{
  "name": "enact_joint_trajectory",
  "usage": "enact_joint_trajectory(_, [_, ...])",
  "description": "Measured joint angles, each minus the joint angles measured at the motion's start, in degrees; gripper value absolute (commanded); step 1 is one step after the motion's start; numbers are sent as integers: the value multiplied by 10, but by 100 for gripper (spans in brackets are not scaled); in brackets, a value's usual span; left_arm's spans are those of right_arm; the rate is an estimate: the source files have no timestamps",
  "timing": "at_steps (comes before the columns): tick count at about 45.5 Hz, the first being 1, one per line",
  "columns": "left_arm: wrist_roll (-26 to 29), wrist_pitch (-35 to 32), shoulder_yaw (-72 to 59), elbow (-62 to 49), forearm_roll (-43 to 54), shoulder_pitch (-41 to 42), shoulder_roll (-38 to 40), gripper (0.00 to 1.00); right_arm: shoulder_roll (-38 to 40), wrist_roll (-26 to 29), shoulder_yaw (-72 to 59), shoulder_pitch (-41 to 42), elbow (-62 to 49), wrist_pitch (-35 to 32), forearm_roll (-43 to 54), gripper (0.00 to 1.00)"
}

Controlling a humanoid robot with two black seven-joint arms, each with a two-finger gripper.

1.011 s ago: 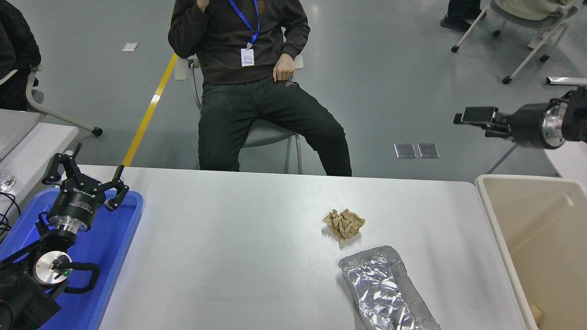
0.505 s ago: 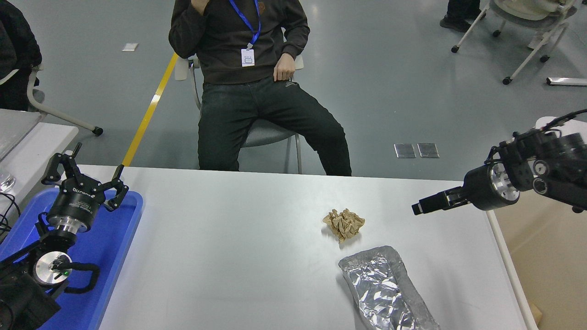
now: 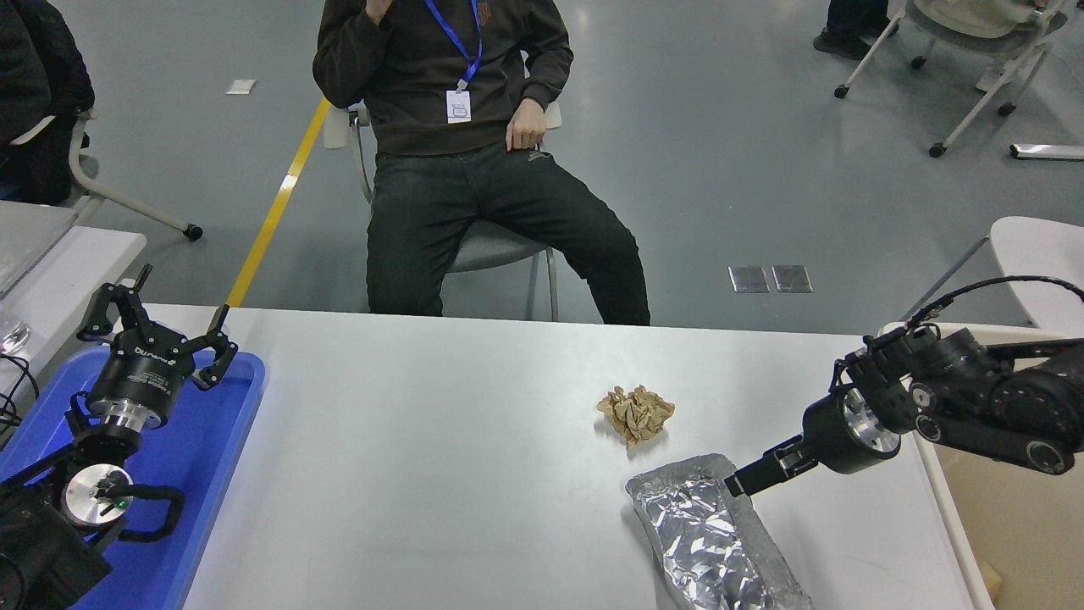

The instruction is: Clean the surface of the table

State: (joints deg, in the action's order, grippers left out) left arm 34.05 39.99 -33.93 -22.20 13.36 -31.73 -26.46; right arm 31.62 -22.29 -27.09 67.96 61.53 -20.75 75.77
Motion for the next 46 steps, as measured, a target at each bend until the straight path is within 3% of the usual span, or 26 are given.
enact_joint_trajectory(14, [0, 0, 0, 0, 0, 0, 0, 100, -6, 0, -2, -46, -9, 23, 5, 90])
enact_joint_trajectory(19, [0, 0, 0, 0, 0, 0, 0, 100, -7, 0, -5, -53, -11, 32, 8, 83])
enact_joint_trajectory(46, [0, 0, 0, 0, 0, 0, 0, 100, -11, -1, -9, -89, -41, 70, 11, 74])
